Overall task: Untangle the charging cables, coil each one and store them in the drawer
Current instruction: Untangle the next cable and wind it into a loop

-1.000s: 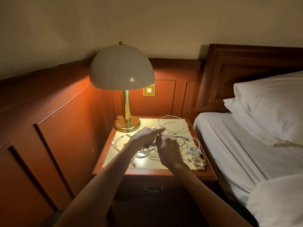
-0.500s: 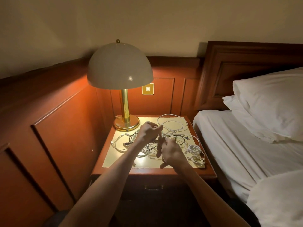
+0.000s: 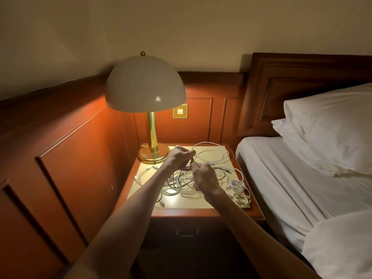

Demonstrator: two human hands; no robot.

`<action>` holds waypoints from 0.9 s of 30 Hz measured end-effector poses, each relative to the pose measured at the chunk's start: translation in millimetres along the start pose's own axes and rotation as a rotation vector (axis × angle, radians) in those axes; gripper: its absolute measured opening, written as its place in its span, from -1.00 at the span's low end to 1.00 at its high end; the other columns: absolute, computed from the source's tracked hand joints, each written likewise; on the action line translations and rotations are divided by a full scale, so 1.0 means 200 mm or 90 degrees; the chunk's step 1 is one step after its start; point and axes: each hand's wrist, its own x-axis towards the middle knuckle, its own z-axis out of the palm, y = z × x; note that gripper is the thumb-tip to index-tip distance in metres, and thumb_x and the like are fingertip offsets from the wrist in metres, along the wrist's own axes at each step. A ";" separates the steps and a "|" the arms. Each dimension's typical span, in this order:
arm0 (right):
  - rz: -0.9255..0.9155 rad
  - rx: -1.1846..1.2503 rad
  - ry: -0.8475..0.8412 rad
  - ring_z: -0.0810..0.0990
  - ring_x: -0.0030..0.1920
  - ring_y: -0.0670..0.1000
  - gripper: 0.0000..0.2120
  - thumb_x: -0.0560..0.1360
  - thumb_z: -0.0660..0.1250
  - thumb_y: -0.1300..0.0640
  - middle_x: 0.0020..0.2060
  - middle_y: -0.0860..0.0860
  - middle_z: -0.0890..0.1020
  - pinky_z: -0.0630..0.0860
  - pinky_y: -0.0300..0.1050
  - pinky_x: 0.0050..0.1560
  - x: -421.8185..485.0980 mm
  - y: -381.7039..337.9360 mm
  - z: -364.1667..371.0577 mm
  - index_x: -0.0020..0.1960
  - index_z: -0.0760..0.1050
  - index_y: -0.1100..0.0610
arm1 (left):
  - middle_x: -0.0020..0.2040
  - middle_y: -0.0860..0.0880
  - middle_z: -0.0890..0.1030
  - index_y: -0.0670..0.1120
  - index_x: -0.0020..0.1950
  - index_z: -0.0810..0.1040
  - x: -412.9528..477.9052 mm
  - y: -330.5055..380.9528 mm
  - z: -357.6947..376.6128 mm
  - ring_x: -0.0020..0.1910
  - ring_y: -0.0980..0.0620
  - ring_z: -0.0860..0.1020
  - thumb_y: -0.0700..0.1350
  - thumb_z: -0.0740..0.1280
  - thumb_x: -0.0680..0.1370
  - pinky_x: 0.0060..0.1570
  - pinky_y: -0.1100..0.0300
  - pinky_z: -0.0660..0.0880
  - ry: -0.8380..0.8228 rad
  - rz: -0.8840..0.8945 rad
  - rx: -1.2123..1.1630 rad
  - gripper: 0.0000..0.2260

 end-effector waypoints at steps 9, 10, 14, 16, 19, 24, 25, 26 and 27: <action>0.058 0.123 -0.021 0.34 -0.38 0.06 -0.65 0.67 0.11 0.11 -0.38 0.11 0.35 0.36 -0.10 -0.41 -0.08 0.01 -0.03 -0.08 0.45 0.37 | -0.64 0.13 0.36 -0.12 -0.43 0.44 -0.01 -0.01 0.02 -0.65 0.19 0.28 -0.13 0.35 0.57 -0.59 0.33 0.25 -0.002 0.066 0.036 -0.64; 0.070 0.140 -0.039 0.32 -0.38 0.01 -0.69 0.68 0.09 0.09 -0.37 0.07 0.32 0.41 -0.10 -0.40 -0.09 0.00 -0.04 -0.08 0.44 0.28 | -0.64 0.13 0.37 -0.12 -0.43 0.45 -0.01 -0.01 0.02 -0.67 0.22 0.29 -0.12 0.34 0.58 -0.60 0.36 0.25 -0.011 0.073 0.055 -0.64; 0.113 0.208 -0.027 0.31 -0.37 -0.04 -0.73 0.70 0.07 0.09 -0.35 0.03 0.30 0.46 -0.17 -0.38 -0.14 -0.03 -0.02 -0.09 0.38 0.19 | -0.63 0.15 0.34 -0.04 -0.53 0.37 0.00 0.02 0.03 -0.65 0.20 0.30 -0.14 0.33 0.59 -0.56 0.39 0.19 0.005 0.183 0.139 -0.54; 0.134 0.222 -0.012 0.32 -0.38 -0.05 -0.73 0.70 0.09 0.06 -0.34 0.03 0.31 0.45 -0.18 -0.42 -0.15 -0.04 -0.04 -0.09 0.38 0.18 | -0.66 0.13 0.33 -0.02 -0.56 0.33 0.01 0.04 0.06 -0.64 0.18 0.27 -0.14 0.31 0.59 -0.55 0.32 0.18 0.022 0.235 0.178 -0.51; 0.106 0.174 -0.029 0.35 -0.40 -0.07 -0.71 0.69 0.11 0.04 -0.35 0.02 0.33 0.44 -0.21 -0.47 -0.14 0.00 -0.12 -0.02 0.44 0.23 | -0.61 0.12 0.35 -0.03 -0.54 0.34 0.02 0.02 0.09 -0.64 0.20 0.29 -0.11 0.31 0.61 -0.55 0.35 0.17 0.026 0.251 0.174 -0.51; 0.131 0.223 -0.025 0.30 -0.43 -0.08 -0.67 0.68 0.15 -0.03 -0.37 0.01 0.30 0.37 -0.22 -0.51 -0.17 0.10 -0.16 -0.12 0.42 0.18 | -0.59 0.09 0.31 -0.06 -0.52 0.31 0.01 0.03 0.18 -0.66 0.18 0.26 -0.12 0.30 0.62 -0.59 0.39 0.17 -0.018 0.249 0.215 -0.51; 0.154 0.238 -0.004 0.31 -0.41 -0.08 -0.68 0.68 0.15 -0.02 -0.34 0.02 0.31 0.37 -0.21 -0.49 -0.17 0.10 -0.15 -0.13 0.40 0.17 | -0.58 0.08 0.31 -0.06 -0.52 0.30 0.01 0.04 0.21 -0.65 0.18 0.24 -0.13 0.30 0.62 -0.58 0.39 0.17 -0.016 0.258 0.214 -0.51; 0.173 0.242 0.018 0.32 -0.38 -0.06 -0.70 0.68 0.15 -0.02 -0.32 0.03 0.32 0.38 -0.20 -0.47 -0.17 0.09 -0.16 -0.13 0.39 0.15 | -0.57 0.07 0.31 -0.06 -0.52 0.29 0.01 0.04 0.23 -0.63 0.19 0.23 -0.13 0.29 0.61 -0.57 0.38 0.16 -0.009 0.265 0.207 -0.51; 0.180 0.242 0.031 0.33 -0.36 -0.06 -0.71 0.68 0.16 -0.02 -0.31 0.03 0.32 0.39 -0.20 -0.45 -0.17 0.09 -0.18 -0.14 0.38 0.12 | -0.57 0.08 0.31 -0.06 -0.52 0.29 0.02 0.05 0.26 -0.61 0.20 0.22 -0.14 0.29 0.61 -0.55 0.38 0.16 0.003 0.273 0.198 -0.51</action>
